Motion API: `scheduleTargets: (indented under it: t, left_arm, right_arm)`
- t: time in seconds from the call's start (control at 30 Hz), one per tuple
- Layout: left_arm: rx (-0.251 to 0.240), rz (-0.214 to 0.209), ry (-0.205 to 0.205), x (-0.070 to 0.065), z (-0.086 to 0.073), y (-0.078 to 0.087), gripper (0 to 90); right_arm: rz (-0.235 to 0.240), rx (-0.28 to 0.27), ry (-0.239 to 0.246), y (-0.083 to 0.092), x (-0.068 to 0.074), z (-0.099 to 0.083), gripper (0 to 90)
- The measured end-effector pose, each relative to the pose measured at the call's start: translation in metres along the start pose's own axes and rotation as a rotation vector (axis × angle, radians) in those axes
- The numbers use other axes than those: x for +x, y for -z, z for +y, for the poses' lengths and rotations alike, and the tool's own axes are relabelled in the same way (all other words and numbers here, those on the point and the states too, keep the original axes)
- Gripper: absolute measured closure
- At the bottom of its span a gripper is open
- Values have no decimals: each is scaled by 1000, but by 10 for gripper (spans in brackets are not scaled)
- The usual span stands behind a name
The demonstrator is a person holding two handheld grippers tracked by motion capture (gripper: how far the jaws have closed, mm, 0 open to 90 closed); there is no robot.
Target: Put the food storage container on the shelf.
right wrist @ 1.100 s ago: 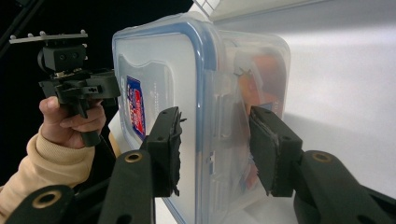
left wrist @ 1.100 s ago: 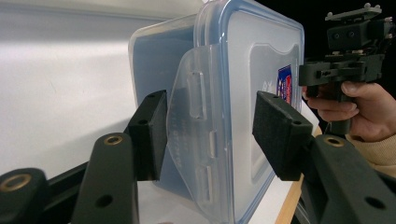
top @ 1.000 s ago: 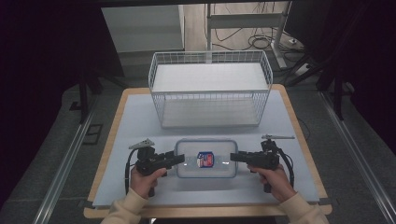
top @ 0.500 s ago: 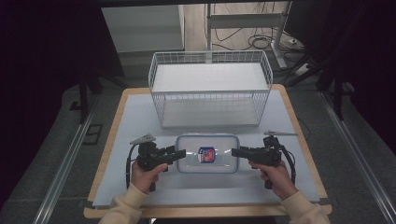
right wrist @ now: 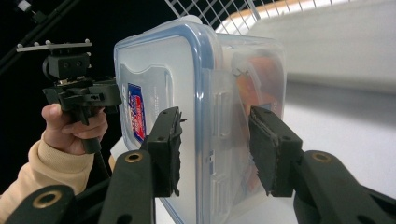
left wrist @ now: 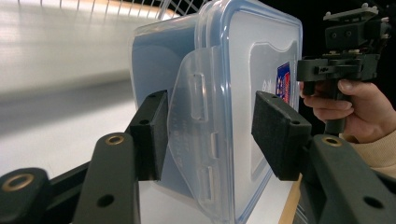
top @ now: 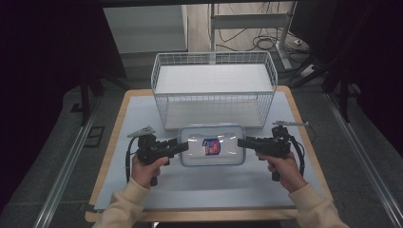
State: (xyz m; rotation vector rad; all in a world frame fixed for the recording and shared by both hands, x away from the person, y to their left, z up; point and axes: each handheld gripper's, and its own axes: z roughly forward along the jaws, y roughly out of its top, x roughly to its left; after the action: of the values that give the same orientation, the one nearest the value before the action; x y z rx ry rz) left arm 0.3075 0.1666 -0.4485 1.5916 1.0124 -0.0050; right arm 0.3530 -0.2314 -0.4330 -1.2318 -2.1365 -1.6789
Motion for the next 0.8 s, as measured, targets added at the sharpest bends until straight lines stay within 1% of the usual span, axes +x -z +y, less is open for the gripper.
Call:
scheduleTargets:
  t: [0.13,0.37,0.53,0.67,0.8]
  left_arm:
    - [-14,2,-5,-5,16,3,474]
    - [-36,-4,-20,-10,41,7,475]
    - [-56,-6,-47,-16,60,12,475]
    - [-80,-13,-56,-19,75,16,488]
    - [-79,-10,-75,-20,90,15,488]
  right_arm:
    - [6,-12,18,3,6,16,551]
    - [5,-37,66,7,16,43,551]
    - [6,-53,79,11,25,59,551]
    - [10,-67,95,14,30,72,551]
    - [13,-76,99,16,33,84,551]
